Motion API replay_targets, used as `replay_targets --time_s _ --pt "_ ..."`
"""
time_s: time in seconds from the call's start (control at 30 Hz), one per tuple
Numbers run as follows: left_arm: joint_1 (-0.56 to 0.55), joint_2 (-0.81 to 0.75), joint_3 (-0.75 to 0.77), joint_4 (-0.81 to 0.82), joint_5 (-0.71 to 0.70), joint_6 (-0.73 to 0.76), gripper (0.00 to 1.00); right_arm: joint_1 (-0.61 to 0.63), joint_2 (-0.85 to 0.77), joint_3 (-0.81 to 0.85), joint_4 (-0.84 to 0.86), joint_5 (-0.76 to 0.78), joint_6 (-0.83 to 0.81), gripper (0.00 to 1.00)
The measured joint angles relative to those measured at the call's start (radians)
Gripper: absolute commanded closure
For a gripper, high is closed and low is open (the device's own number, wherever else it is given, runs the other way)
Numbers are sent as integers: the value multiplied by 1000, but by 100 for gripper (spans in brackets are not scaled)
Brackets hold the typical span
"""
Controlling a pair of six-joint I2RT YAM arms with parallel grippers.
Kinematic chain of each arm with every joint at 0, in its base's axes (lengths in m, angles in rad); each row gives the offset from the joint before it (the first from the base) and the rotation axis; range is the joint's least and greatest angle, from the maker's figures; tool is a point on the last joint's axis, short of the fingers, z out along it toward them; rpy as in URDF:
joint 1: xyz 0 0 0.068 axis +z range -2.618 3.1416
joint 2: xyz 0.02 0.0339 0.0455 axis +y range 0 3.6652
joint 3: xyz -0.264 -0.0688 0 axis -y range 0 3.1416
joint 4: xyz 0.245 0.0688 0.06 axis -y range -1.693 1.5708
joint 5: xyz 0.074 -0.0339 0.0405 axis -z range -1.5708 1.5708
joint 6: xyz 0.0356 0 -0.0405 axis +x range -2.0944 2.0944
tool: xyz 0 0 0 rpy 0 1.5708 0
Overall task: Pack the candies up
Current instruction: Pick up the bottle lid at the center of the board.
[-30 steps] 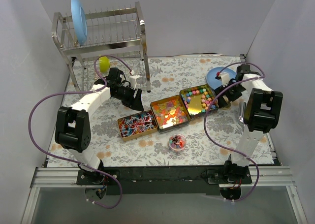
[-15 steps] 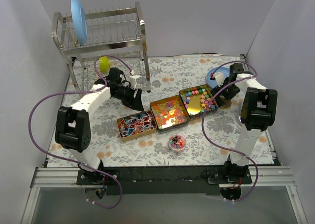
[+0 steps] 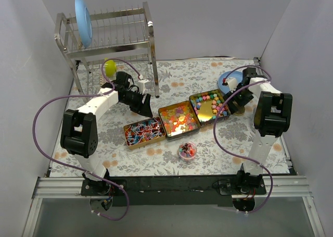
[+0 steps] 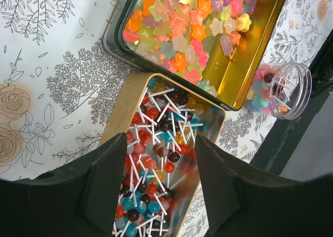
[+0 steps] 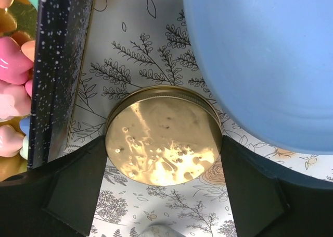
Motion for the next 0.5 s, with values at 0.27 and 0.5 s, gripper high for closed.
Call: replay_targets --time_s 0.27,0.5 --pt "0 -1 2 27 0 -19 43 -55 -22 74 -98 -2 4 23" --pt "-2 -31 0 63 -28 -58 2 -17 -215 127 -196 -77 10 24"
